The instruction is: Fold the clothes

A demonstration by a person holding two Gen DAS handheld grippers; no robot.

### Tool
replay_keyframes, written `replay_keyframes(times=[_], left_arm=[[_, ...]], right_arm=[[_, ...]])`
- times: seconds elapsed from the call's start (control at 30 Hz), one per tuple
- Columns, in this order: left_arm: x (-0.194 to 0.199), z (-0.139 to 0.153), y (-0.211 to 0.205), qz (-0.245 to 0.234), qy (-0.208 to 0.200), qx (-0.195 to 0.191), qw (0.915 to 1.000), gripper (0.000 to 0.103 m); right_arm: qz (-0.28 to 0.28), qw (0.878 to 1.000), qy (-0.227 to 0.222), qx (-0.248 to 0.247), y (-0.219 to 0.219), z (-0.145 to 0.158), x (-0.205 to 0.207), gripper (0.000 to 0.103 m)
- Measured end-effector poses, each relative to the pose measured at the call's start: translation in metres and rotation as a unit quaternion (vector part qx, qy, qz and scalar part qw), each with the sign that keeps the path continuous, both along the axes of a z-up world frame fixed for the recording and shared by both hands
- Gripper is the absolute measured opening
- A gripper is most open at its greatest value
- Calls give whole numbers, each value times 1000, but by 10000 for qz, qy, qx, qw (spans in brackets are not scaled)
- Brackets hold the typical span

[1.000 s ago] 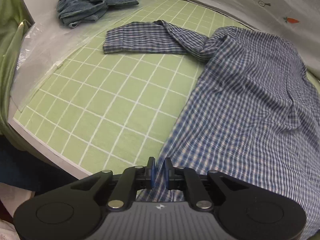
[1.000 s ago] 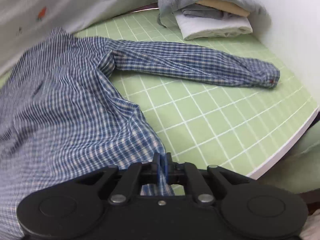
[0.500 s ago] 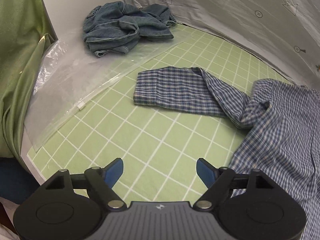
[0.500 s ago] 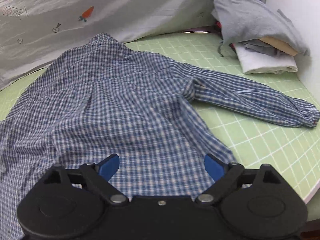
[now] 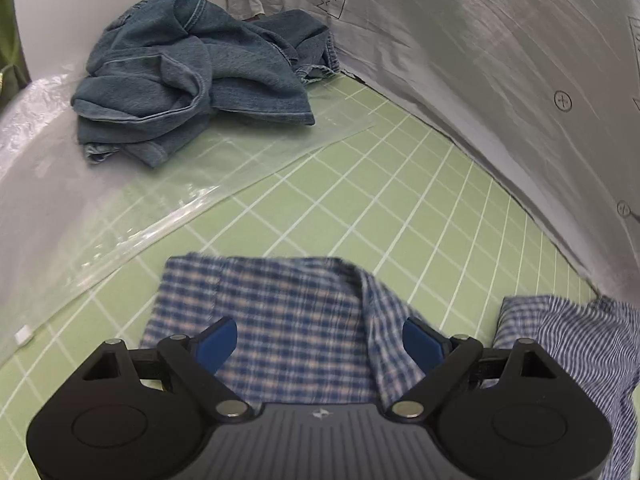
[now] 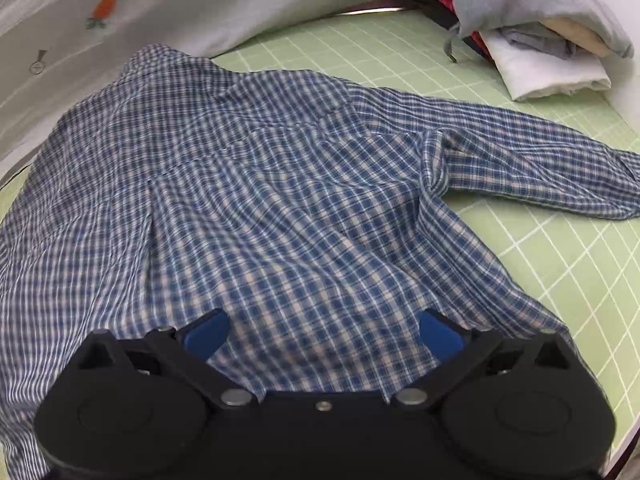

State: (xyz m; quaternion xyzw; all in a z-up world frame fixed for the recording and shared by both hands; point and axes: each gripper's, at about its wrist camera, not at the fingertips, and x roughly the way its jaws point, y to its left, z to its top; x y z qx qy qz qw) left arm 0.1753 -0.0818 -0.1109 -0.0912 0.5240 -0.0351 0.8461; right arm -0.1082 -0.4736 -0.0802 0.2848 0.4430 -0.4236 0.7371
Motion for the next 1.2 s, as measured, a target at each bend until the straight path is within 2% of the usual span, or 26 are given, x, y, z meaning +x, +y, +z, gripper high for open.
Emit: replay_keyframes(times=[0.07,0.13,0.17,0.3,0.57,0.6,0.63,0.67,0.73,0.83,0.93,1.03,1.1,1.17,1.2], left_arm=[[16,-6,-7,25,81,-57,9999,80],[33,-12,-13,51,161,-113,9998,64],[41,-15,-16,63,202,-141,9997,62],[73,-28,-30,114,363,-254,9990,61],[71,-27,-36,289,394,-136,9987,60],[70,-27,-36,286,374,-120,9988,47],[70,-28,-37,279,364,-178,9988,19],[70,-28,-37,271,354,-250,9987,4],[69,-25,-39,258,249,-368,9987,2],[64,-7,-40,179,-195,-437,9987,1],[45,35,-36,9,-1092,-418,9931,1],[12,77,-22,-58,-1985,-265,9797,1],[-8,86,-8,145,-2091,-126,9777,1],[-22,74,11,431,-1846,-63,9819,2],[-28,61,21,603,-1548,12,9861,2]], right_arm=[[-120,9999,53,35,-7,-1,5,103],[-137,9998,164,-14,-9,-2,8,103],[-168,9996,223,-59,-8,-3,9,103],[-234,9988,302,-304,-6,1,9,103],[-197,9988,292,-346,-11,3,9,103],[-184,9989,299,-322,-11,1,9,103],[-182,9989,304,-296,-11,0,9,103],[-187,9990,308,-269,-11,-2,9,103],[-220,9991,293,-228,-11,-4,7,103],[-295,9991,232,-216,-12,-4,3,103],[-390,9988,146,-255,-13,-2,-3,103],[-499,9984,50,-276,-12,-1,-10,103],[-558,9981,-4,-248,-11,-1,-16,103],[-600,9980,-51,-184,-8,-3,-20,103],[-606,9980,-70,-148,-7,-5,-21,103]])
